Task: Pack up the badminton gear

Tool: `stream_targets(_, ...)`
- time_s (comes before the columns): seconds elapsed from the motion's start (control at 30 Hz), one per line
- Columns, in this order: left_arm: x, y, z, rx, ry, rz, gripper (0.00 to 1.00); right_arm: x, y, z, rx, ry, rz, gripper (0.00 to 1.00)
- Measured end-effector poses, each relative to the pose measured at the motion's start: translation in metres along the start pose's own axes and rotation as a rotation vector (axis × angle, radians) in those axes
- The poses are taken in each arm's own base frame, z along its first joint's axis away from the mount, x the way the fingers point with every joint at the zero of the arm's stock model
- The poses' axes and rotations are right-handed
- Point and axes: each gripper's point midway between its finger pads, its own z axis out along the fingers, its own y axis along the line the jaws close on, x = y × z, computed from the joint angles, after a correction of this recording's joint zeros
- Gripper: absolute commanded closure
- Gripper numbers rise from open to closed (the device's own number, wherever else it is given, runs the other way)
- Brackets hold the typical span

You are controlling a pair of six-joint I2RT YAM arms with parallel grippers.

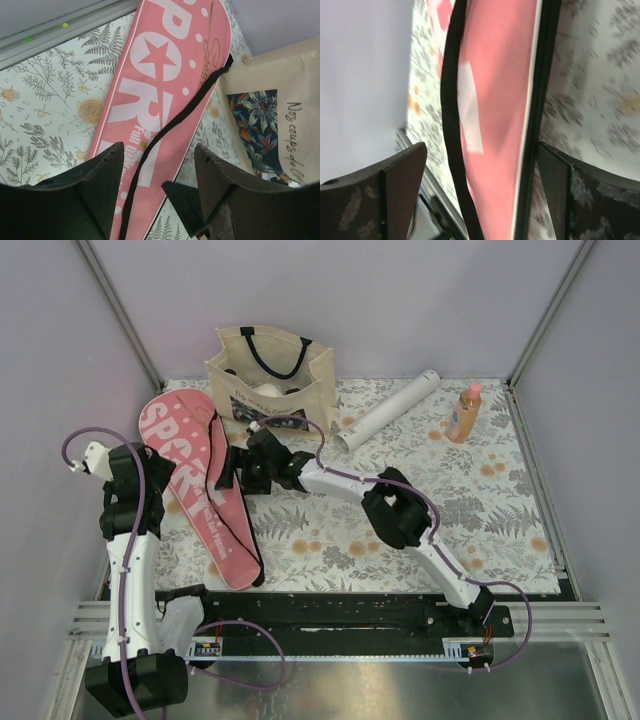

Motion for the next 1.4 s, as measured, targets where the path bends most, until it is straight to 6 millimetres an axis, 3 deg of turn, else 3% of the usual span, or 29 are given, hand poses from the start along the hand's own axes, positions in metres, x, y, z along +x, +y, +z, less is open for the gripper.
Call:
stream_targets(0.13,0.007,-0.007,-0.002,0.051,0.042,0.051,0.27,0.008,-0.008,-0.039,0.063,0.034,-0.127,0.00)
stream_targets(0.23,0.016,-0.028,-0.007,0.174,0.099,0.095,0.01,0.004,-0.001,-0.093,0.094,0.012,-0.252,0.01)
stream_targets(0.33,0.029,-0.055,-0.017,0.337,0.159,0.144,0.01,-0.011,0.016,-0.157,0.120,-0.074,-0.366,0.01)
stream_targets(0.47,0.066,-0.085,-0.048,0.576,0.264,0.249,0.01,-0.027,0.033,-0.255,0.153,-0.238,-0.463,0.01)
stream_targets(0.53,0.084,-0.099,-0.073,0.712,0.301,0.300,0.01,-0.028,0.030,-0.299,0.181,-0.323,-0.478,0.01)
stream_targets(0.63,0.109,-0.113,-0.116,0.928,0.343,0.357,0.01,-0.020,0.010,-0.345,0.229,-0.404,-0.472,0.00)
stream_targets(0.73,0.131,-0.114,-0.147,1.082,0.393,0.387,0.01,-0.008,-0.015,-0.378,0.282,-0.451,-0.456,0.00)
stream_targets(0.9,0.146,-0.105,-0.174,1.219,0.410,0.408,0.01,0.001,-0.037,-0.425,0.309,-0.563,-0.399,0.00)
stream_targets(1.1,0.142,-0.092,-0.183,1.282,0.333,0.441,0.01,0.005,-0.052,-0.462,0.321,-0.680,-0.309,0.00)
stream_targets(1.4,0.132,-0.085,-0.185,1.278,0.252,0.463,0.01,0.004,-0.072,-0.495,0.384,-0.785,-0.279,0.01)
